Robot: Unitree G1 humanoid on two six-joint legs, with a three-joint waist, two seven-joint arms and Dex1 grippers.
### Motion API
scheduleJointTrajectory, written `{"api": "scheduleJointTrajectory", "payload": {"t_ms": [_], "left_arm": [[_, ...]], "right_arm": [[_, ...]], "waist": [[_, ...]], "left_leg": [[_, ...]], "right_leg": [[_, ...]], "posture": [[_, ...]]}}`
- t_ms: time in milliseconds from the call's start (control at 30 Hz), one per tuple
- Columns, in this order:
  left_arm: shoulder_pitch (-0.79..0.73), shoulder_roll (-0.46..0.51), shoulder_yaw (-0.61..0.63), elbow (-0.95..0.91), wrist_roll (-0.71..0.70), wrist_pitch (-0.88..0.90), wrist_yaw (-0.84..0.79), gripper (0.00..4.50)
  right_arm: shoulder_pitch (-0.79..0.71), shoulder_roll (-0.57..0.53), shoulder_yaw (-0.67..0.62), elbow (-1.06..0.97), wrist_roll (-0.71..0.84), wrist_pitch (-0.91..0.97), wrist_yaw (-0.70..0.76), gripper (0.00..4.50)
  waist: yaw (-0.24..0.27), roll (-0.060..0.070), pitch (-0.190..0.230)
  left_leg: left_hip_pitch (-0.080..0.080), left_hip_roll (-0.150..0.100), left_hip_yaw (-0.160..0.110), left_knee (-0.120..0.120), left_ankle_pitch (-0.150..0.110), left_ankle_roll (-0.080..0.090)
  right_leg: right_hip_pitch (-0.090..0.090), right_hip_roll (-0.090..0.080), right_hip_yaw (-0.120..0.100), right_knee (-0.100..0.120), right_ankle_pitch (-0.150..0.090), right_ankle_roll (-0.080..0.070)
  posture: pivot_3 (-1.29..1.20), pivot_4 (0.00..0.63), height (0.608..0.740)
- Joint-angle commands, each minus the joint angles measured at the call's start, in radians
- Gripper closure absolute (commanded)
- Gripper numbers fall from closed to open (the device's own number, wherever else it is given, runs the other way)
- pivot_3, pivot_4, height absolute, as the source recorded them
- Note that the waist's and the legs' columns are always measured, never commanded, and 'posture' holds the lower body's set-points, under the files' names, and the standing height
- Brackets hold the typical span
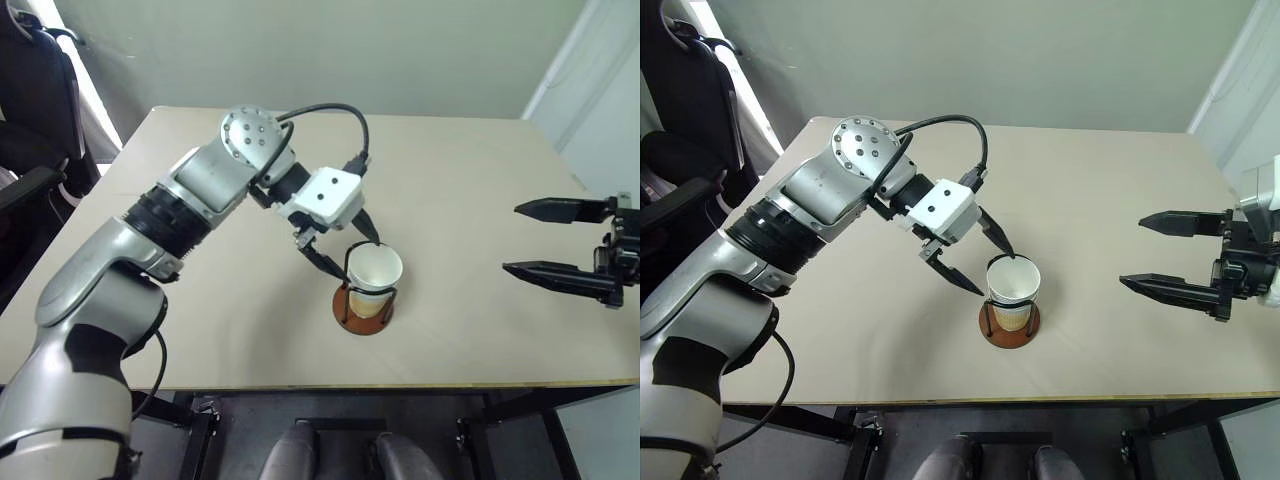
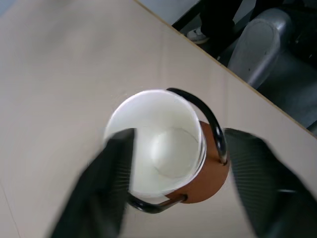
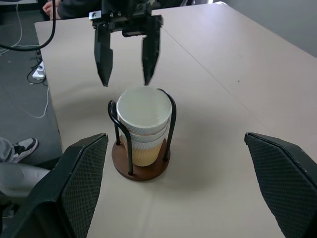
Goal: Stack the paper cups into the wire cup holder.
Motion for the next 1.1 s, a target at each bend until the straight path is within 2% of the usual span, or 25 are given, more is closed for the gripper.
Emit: {"api": "scheduleJointTrajectory", "payload": {"t_ms": [33, 100, 167, 200, 333, 433, 567, 667, 733, 833, 900, 1067, 1100], "left_arm": [[-0.008, -0.043, 0.119, 0.038, 0.008, 0.013, -0.031, 0.06], [-0.001, -0.054, 0.193, 0.057, 0.006, 0.081, -0.027, 0.06], [0.034, -0.016, 0.277, 0.042, -0.021, 0.193, 0.000, 0.06], [0.064, 0.019, 0.323, 0.019, -0.035, 0.252, 0.016, 0.06], [0.312, 0.274, 0.498, -0.131, -0.070, 0.407, -0.016, 0.06], [0.461, 0.368, 0.634, -0.169, -0.099, 0.524, 0.073, 0.06], [0.743, 0.494, 0.875, -0.320, -0.210, 0.656, 0.087, 0.06], [0.836, 0.497, 1.004, -0.391, -0.267, 0.723, 0.130, 0.06], [0.896, 0.484, 1.067, -0.381, -0.261, 0.730, 0.164, 0.06], [0.965, 0.460, 1.111, -0.403, -0.253, 0.732, 0.204, 0.06], [1.004, 0.444, 1.147, -0.451, -0.271, 0.747, 0.230, 0.06], [1.063, 0.429, 1.192, -0.513, -0.267, 0.765, 0.288, 0.06], [1.063, 0.427, 1.192, -0.518, -0.267, 0.769, 0.297, 0.06]], "right_arm": [[-0.045, -0.003, 0.027, 0.014, -0.006, -0.026, -0.004, 0.00], [-0.057, -0.004, 0.042, 0.028, -0.009, -0.032, 0.006, 0.00], [-0.048, -0.008, 0.036, 0.032, 0.008, -0.024, 0.037, 0.00], [-0.021, -0.017, 0.015, 0.025, 0.012, -0.017, 0.068, 0.00], [0.120, -0.053, -0.097, 0.060, -0.042, -0.017, 0.204, 0.00], [0.148, -0.055, -0.128, 0.115, -0.078, -0.052, 0.236, 0.00], [0.127, -0.067, -0.140, 0.203, -0.088, -0.075, 0.290, 0.00], [0.098, -0.076, -0.113, 0.268, -0.103, -0.099, 0.314, 0.00], [0.025, -0.060, -0.020, 0.291, -0.094, -0.103, 0.312, 0.00], [-0.064, -0.028, 0.099, 0.290, -0.100, -0.106, 0.300, 0.00], [-0.107, -0.022, 0.132, 0.302, -0.109, -0.114, 0.298, 0.00], [-0.155, -0.047, 0.147, 0.370, -0.152, -0.161, 0.340, 0.00], [-0.172, -0.050, 0.158, 0.383, -0.160, -0.166, 0.343, 0.00]], "waist": [[0.001, 0.000, 0.000], [0.001, 0.000, 0.000], [-0.002, 0.000, 0.000], [-0.003, 0.001, 0.000], [-0.026, 0.004, -0.001], [-0.026, 0.004, -0.001], [-0.021, 0.003, -0.001], [-0.011, 0.003, -0.001], [-0.011, 0.003, -0.002], [-0.024, 0.003, -0.002], [-0.029, 0.004, -0.002], [-0.026, 0.004, -0.002], [-0.026, 0.004, -0.002]], "left_leg": [[0.000, 0.000, 0.000, 0.000, 0.000, 0.000], [-0.001, 0.000, 0.000, 0.000, 0.000, 0.000], [-0.001, 0.000, 0.000, 0.000, 0.000, 0.000], [0.000, 0.000, 0.001, -0.001, 0.000, 0.000], [0.001, 0.001, 0.002, -0.005, 0.002, -0.004], [0.001, 0.002, 0.002, -0.008, 0.004, -0.006], [0.002, 0.002, 0.003, -0.007, 0.003, -0.004], [0.003, 0.001, 0.002, -0.007, 0.003, -0.004], [0.007, 0.001, 0.002, -0.007, 0.003, -0.004], [0.020, 0.001, 0.003, -0.011, 0.003, -0.005], [0.025, 0.001, 0.003, -0.014, 0.003, -0.006], [0.023, 0.001, 0.002, -0.017, 0.002, -0.009], [0.023, 0.001, 0.002, -0.018, 0.001, -0.010]], "right_leg": [[0.000, 0.000, 0.000, 0.000, 0.000, 0.000], [0.000, 0.000, 0.000, 0.000, 0.000, 0.000], [0.000, 0.000, 0.000, -0.001, 0.000, 0.000], [0.000, 0.000, 0.000, -0.001, 0.000, 0.000], [-0.003, 0.001, 0.001, -0.001, -0.002, -0.001], [-0.004, 0.001, 0.001, 0.000, -0.004, -0.002], [-0.003, 0.001, 0.001, 0.000, -0.004, -0.005], [-0.002, 0.000, 0.001, 0.000, -0.005, -0.010], [0.000, 0.000, 0.001, 0.000, -0.008, -0.020], [0.009, 0.001, 0.002, 0.001, -0.009, -0.025], [0.013, 0.001, 0.003, 0.001, -0.009, -0.026], [0.010, 0.001, 0.002, 0.002, -0.010, -0.027], [0.010, 0.001, 0.002, 0.002, -0.008, -0.023]], "posture": [[0.00, 0.150, 0.740], [0.00, 0.150, 0.740], [0.00, 0.150, 0.740], [0.00, 0.150, 0.740], [0.00, 0.150, 0.740], [0.00, 0.150, 0.740], [0.00, 0.150, 0.740], [0.00, 0.150, 0.740], [0.00, 0.150, 0.740], [0.00, 0.150, 0.740], [0.00, 0.150, 0.740], [0.00, 0.150, 0.740], [0.00, 0.150, 0.740]]}}
